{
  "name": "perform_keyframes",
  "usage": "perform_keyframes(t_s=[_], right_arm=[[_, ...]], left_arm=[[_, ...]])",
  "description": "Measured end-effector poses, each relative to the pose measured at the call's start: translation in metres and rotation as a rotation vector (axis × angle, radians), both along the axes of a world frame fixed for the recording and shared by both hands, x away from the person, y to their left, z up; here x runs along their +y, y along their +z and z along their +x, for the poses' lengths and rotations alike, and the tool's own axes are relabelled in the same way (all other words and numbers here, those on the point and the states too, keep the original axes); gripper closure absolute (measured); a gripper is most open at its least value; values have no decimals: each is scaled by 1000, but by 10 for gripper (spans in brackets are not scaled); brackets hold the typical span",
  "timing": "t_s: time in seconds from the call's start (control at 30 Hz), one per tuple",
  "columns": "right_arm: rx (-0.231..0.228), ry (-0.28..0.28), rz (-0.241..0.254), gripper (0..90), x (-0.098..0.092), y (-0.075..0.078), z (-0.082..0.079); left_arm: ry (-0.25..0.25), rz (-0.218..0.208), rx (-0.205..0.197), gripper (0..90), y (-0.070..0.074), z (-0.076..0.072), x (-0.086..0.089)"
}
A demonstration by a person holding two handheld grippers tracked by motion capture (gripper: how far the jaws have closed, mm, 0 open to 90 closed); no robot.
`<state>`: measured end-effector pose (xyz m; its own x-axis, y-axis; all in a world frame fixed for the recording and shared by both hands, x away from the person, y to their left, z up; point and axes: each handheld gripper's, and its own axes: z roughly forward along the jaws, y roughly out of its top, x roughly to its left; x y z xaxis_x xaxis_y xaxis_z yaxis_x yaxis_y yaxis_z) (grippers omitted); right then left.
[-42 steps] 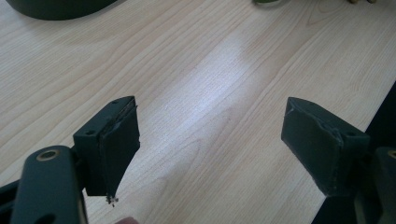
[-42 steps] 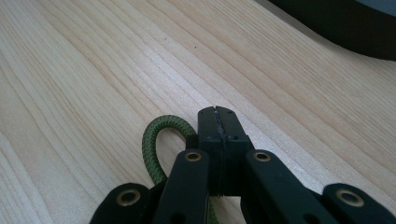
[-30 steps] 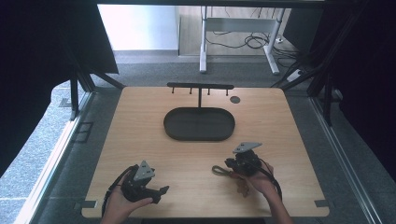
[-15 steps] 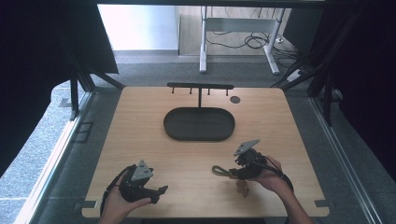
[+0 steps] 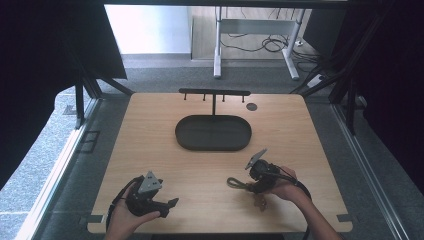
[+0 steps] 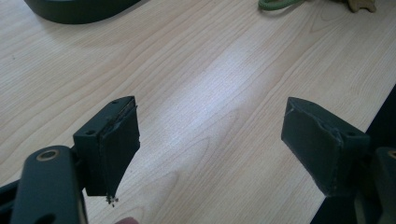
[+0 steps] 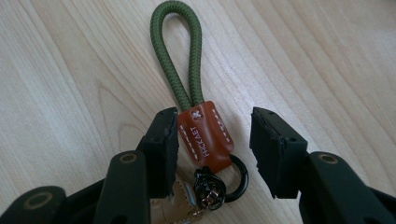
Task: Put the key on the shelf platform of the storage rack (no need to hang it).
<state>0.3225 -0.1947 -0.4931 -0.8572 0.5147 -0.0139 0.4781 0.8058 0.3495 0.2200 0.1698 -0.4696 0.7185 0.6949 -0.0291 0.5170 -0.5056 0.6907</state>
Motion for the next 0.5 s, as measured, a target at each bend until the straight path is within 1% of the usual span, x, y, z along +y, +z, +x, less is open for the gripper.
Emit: perform_keyframes(t_s=[0.17, 0.2, 0.5], right_arm=[[10, 23, -21, 525, 2, -6, 2], [14, 21, -25, 526, 2, -6, 1], [28, 45, -42, 532, 3, -9, 1]], left_arm=[[-1, 0, 2, 198, 0, 0, 0], [0, 1, 1, 198, 0, 0, 0], [1, 1, 1, 198, -1, 0, 0]])
